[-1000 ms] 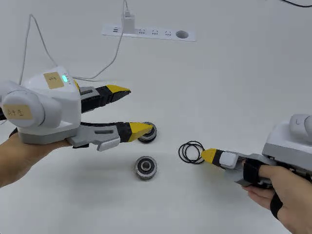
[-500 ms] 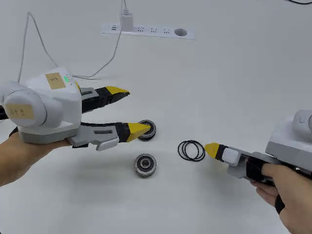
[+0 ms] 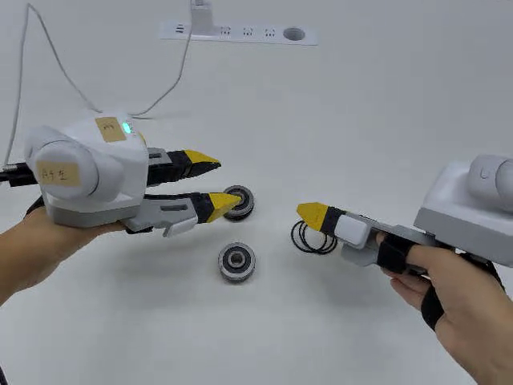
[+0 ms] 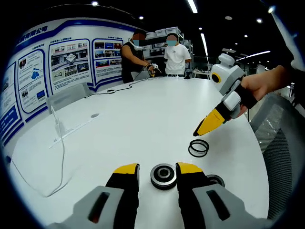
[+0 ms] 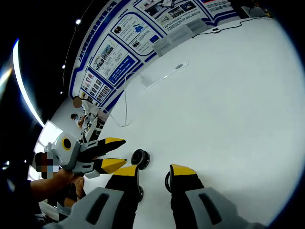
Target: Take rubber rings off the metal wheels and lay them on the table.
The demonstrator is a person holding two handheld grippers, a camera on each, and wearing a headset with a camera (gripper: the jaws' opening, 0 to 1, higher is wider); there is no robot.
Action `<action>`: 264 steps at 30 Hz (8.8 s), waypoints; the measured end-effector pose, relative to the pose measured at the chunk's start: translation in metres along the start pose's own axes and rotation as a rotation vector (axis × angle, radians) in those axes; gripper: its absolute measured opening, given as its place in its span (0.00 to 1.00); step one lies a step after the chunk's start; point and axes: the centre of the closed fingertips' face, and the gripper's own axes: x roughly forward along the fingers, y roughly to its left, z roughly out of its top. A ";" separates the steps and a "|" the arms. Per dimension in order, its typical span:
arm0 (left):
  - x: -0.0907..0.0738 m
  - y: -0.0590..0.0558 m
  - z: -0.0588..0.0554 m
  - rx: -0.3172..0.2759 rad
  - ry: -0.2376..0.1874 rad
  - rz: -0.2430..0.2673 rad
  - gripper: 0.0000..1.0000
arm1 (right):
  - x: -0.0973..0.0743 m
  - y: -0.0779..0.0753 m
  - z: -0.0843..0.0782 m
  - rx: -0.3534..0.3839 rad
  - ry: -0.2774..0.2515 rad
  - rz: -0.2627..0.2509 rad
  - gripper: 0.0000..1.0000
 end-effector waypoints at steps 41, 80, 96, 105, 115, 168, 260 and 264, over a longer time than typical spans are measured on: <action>0.015 -0.010 -0.018 0.015 0.047 -0.080 0.16 | 0.055 0.045 -0.016 0.020 0.081 0.235 0.48; 0.016 -0.011 -0.018 0.046 0.052 -0.089 0.13 | 0.061 0.043 -0.014 0.062 0.074 0.221 0.41; 0.017 -0.010 -0.019 0.056 0.051 -0.093 0.13 | 0.061 0.032 -0.014 0.078 0.071 0.183 0.23; 0.017 -0.010 -0.019 0.058 0.050 -0.095 0.13 | 0.065 0.020 -0.015 0.097 0.090 0.122 0.08; 0.017 -0.010 -0.020 0.070 0.055 -0.097 0.13 | 0.064 0.020 -0.015 0.061 0.100 0.097 0.06; 0.017 -0.012 -0.019 0.091 0.067 -0.107 0.13 | 0.057 0.028 -0.012 0.069 0.099 0.083 0.00; -0.057 -0.004 0.009 0.036 -0.021 0.062 0.46 | -0.007 0.023 -0.016 0.091 0.105 0.089 0.02; -0.063 -0.006 0.008 0.029 -0.020 0.068 0.49 | -0.015 0.003 -0.014 0.118 0.077 0.042 0.02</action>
